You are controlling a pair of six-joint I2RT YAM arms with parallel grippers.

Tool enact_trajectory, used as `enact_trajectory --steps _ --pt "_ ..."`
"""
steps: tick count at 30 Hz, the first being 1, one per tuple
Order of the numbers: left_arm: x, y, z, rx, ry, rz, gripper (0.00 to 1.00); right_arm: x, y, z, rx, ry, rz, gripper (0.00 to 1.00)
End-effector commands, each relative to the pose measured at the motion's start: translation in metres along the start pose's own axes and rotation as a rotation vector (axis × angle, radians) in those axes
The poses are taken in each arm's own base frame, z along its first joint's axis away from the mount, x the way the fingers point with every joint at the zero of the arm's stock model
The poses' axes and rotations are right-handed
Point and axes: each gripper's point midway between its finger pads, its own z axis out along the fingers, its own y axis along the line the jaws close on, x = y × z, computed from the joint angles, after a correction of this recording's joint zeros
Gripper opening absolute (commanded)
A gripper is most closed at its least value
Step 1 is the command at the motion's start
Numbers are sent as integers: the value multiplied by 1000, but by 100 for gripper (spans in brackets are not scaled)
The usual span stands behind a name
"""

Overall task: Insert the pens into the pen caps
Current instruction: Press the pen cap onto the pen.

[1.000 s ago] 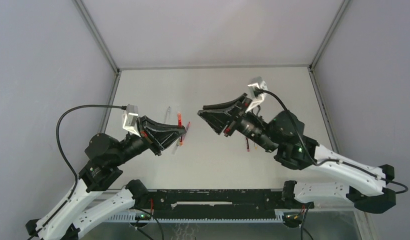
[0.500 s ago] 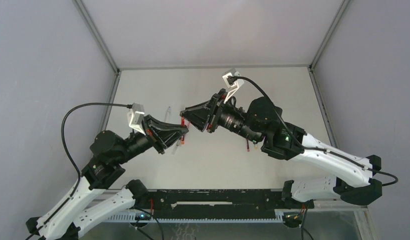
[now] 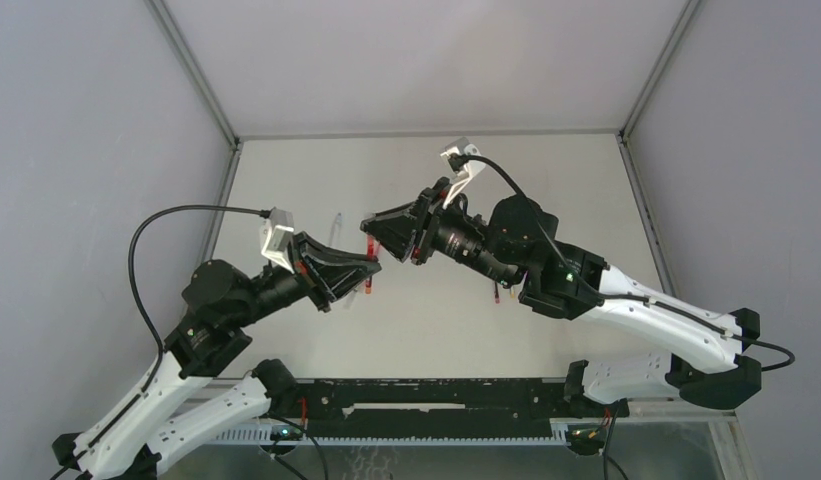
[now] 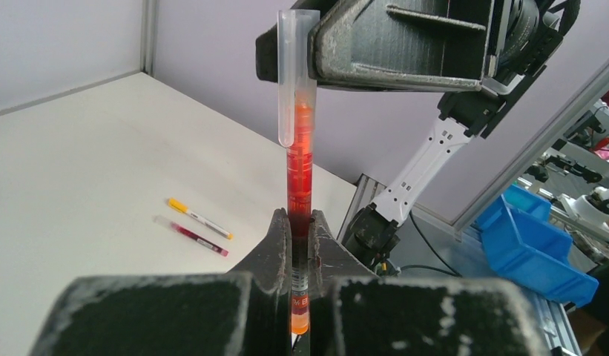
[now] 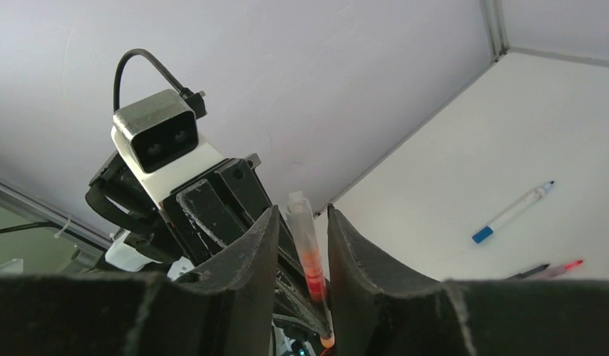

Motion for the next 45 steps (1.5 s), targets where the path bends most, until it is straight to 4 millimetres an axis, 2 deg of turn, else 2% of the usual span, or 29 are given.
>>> enact_trajectory --steps 1,7,10,13,15,19,24,28,33,35,37,41,43,45 --pt "-14 -11 2 50 -39 11 0 -33 23 -7 -75 -92 -23 36" --pt "-17 -13 2 54 -48 -1 0 -20 23 -4 -75 -53 -59 31" --pt "-18 -14 3 58 -49 -17 0 -10 21 -3 -67 -21 -86 20" --pt "-17 -14 4 59 -45 -44 0 1 20 -4 -63 11 -103 0" --pt "-16 -13 4 53 -49 -64 0 11 23 -6 -84 43 -119 0" --pt "-22 -16 3 56 -69 -72 0 47 17 -10 -52 138 -130 0" --pt "-33 -18 1 55 -92 -52 0 106 13 -16 -36 268 -113 0" --pt "-42 -18 -4 39 -123 -37 0 151 2 -31 31 348 -122 0" --pt "-44 -20 -2 54 -133 -46 0 178 6 -44 21 389 -76 0" --pt "-45 -20 -3 54 -135 -45 0 180 2 -47 40 397 -92 0" --pt "-45 -20 -3 55 -133 -44 0 167 1 -48 38 360 -94 0" --pt "-31 -20 4 80 -74 -41 0 120 5 -40 -12 222 -57 0" --pt "-19 -13 6 60 -32 -34 0 93 9 -31 -53 152 -46 0" --pt "-12 -8 4 40 -16 -32 0 71 2 -26 -37 102 -57 1"
